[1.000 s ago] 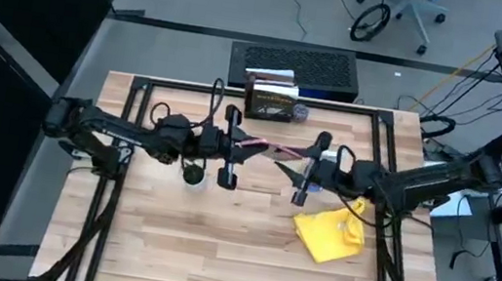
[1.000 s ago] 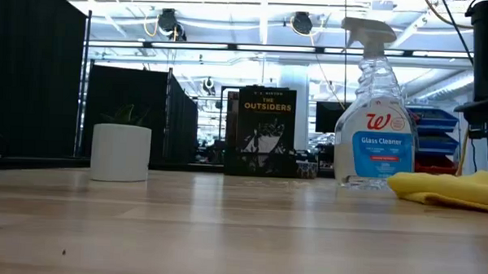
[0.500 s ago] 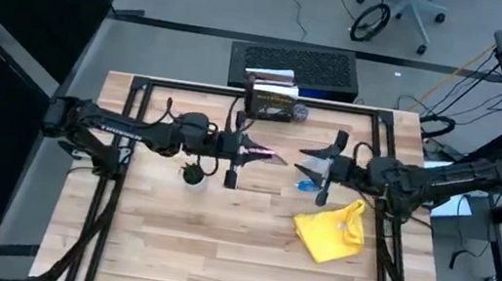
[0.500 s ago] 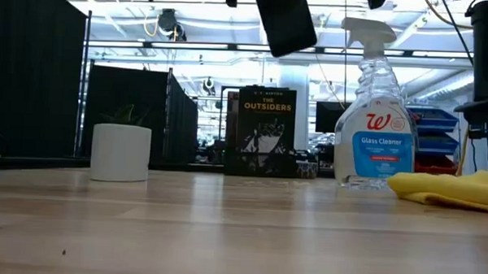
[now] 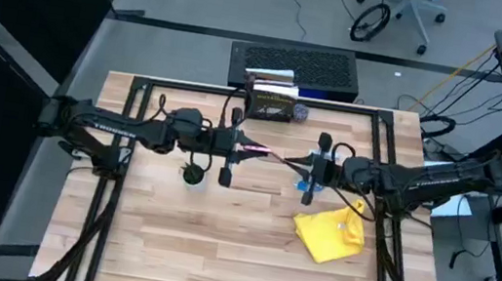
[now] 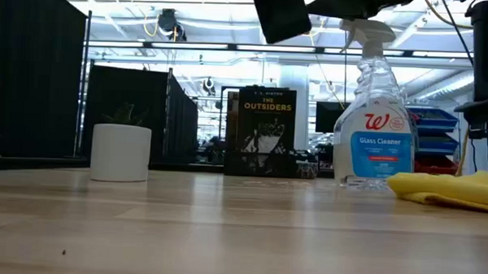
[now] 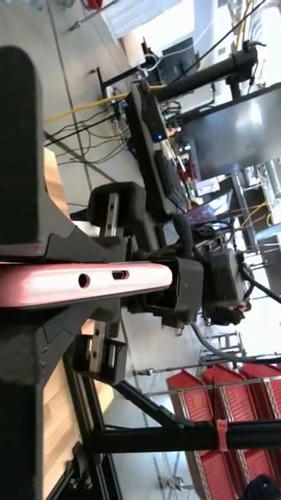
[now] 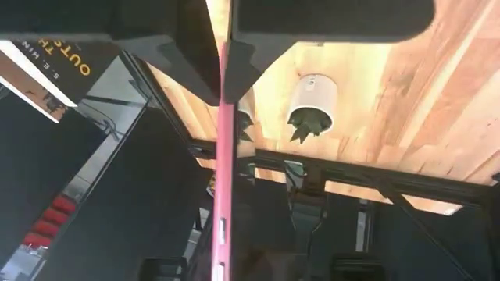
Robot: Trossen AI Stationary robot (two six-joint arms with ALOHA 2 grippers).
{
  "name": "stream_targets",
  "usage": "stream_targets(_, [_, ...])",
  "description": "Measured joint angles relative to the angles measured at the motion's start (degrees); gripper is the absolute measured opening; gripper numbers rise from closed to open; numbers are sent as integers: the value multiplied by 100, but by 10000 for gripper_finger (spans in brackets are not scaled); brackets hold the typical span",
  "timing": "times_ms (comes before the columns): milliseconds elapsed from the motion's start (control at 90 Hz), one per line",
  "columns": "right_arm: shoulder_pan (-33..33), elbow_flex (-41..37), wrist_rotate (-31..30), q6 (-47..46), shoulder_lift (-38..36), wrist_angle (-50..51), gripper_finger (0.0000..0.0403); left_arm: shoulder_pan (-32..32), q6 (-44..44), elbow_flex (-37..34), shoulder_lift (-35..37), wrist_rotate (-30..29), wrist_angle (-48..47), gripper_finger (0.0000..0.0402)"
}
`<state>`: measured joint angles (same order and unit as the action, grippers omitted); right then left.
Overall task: Apply microfiber cloth
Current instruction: Spray the front of the cellphone using the spray bottle
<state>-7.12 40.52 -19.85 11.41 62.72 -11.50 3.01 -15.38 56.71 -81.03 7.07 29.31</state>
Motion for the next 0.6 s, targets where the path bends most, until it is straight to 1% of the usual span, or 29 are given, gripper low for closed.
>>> stream_targets(111, [63,10,91,-73,221,-142,3,0,2,0,4,0,-9,17])
stream_targets(156, [77,14,32,-17,258,-154,3,0,-1,0,0,0,-8,17])
stream_targets(311, [44,1,26,-210,116,-157,4,2,-4,0,2,0,15,17])
stream_targets(378, [10,43,24,-337,4,-13,8,10,-5,0,1,0,33,17])
stream_targets(433, [-53,173,19,-380,-123,278,19,30,-4,0,0,4,28,17])
stream_targets(489, [-143,366,18,-493,-259,792,37,40,-4,0,1,4,2,17])
stream_targets(600, [-420,946,73,-1028,-420,2278,80,68,-2,0,0,3,-54,17])
